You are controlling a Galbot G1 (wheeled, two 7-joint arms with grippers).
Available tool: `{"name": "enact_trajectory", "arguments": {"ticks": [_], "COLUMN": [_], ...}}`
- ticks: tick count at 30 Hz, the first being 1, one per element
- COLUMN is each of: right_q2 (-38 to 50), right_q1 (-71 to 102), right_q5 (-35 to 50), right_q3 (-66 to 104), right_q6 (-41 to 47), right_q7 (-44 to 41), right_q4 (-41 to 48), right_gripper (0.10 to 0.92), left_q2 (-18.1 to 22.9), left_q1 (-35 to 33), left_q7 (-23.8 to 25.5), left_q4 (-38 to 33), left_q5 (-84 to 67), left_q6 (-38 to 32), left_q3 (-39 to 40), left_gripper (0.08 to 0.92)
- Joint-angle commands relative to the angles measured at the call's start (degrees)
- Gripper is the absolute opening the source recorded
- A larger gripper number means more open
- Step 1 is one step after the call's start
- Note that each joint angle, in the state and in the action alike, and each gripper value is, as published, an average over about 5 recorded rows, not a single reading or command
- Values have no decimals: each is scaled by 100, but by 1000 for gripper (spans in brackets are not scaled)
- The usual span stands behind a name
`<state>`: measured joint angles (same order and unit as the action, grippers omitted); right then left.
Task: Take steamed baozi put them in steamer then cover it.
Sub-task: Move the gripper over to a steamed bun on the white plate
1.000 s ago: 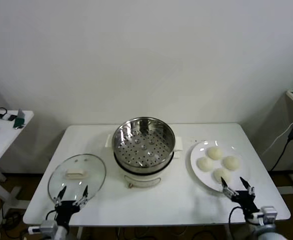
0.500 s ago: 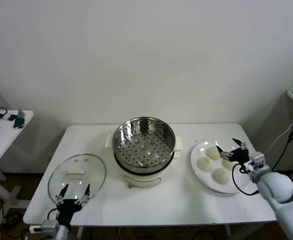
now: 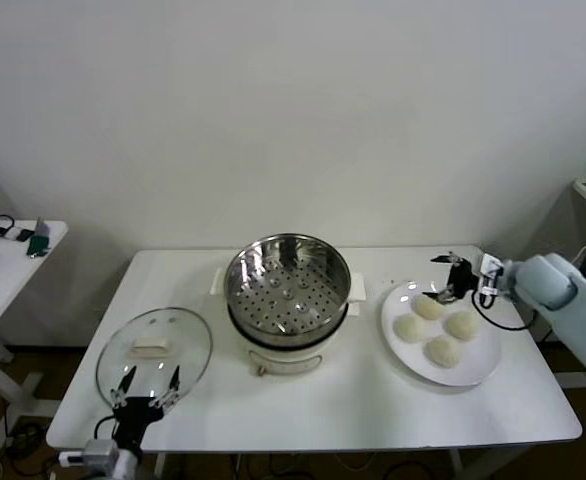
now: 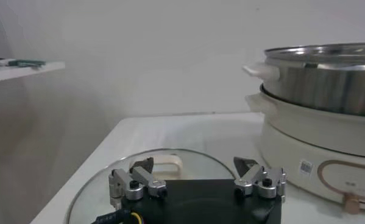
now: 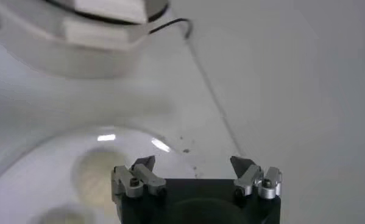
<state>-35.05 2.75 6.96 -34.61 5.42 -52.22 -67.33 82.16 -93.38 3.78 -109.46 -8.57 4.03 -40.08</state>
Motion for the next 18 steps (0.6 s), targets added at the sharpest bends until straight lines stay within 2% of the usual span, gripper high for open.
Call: {"name": "enact_trajectory", "arguments": {"ticks": [1, 10, 18], "right_q2": [-585, -1511, -1991], "right_q1": [-2590, -2294, -1957], "right_q5": [-98, -57, -420], "right_q3": [-2885, -3027, -2853], "right_q6": [-464, -431, -684], "right_q7": [-1541, -1533, -1597], "right_q4": [1375, 2241, 2962], "right_gripper": [823, 823, 823], "left_q2": [20, -10, -9], "left_q1": [23, 56, 70], "left_q7": [4, 18, 21], "left_q4": [-2, -18, 21], "left_q5": [6, -24, -41], "left_q6": [-20, -38, -45], "left_q3": [-8, -102, -148], "left_gripper": [823, 823, 823]}}
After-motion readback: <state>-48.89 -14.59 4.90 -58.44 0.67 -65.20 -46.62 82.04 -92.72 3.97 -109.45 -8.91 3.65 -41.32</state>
